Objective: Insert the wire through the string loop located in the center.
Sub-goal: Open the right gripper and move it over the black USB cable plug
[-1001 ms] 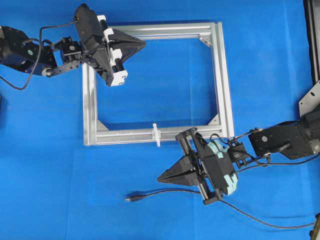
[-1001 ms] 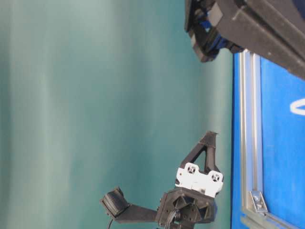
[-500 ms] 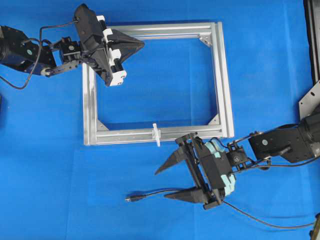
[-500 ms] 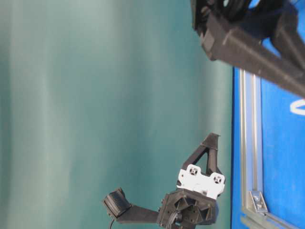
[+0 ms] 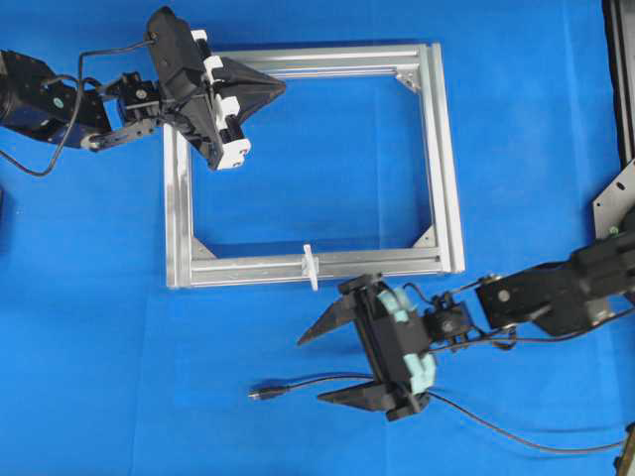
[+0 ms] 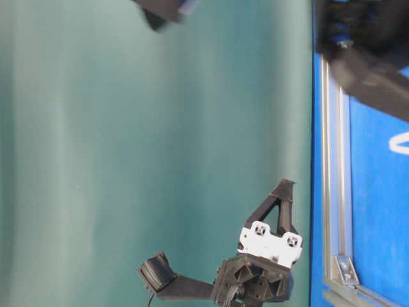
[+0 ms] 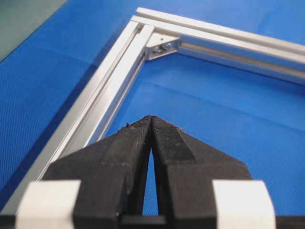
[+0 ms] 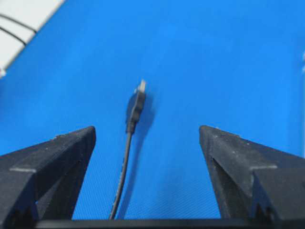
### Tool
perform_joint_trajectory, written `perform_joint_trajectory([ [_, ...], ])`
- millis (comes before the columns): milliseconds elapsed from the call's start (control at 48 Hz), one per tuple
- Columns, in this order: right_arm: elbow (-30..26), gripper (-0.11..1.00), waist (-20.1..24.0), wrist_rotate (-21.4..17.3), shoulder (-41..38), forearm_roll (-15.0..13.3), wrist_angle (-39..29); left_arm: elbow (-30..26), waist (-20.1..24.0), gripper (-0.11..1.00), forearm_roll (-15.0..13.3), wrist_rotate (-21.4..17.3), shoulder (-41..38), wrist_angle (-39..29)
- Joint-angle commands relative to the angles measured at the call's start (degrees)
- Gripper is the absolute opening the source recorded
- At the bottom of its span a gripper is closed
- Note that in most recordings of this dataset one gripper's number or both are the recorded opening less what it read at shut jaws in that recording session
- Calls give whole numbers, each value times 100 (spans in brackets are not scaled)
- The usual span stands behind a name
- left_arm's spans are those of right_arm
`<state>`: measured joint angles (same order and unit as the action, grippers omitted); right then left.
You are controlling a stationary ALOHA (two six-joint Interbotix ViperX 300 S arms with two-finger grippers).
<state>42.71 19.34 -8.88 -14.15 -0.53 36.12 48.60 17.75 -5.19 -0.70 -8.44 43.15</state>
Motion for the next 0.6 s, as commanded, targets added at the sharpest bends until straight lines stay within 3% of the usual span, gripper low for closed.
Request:
perform_joint_trajectory([
  [0, -193, 76, 62, -9, -105, 79, 26, -35, 18, 0, 18, -9, 193, 26],
  [354, -492, 76, 62, -9, -738, 387, 35, -18, 18, 0, 26, -9, 193, 18],
  [584, -554, 75, 62, -9, -853, 431, 35, -18, 18, 0, 26, -18, 193, 0],
])
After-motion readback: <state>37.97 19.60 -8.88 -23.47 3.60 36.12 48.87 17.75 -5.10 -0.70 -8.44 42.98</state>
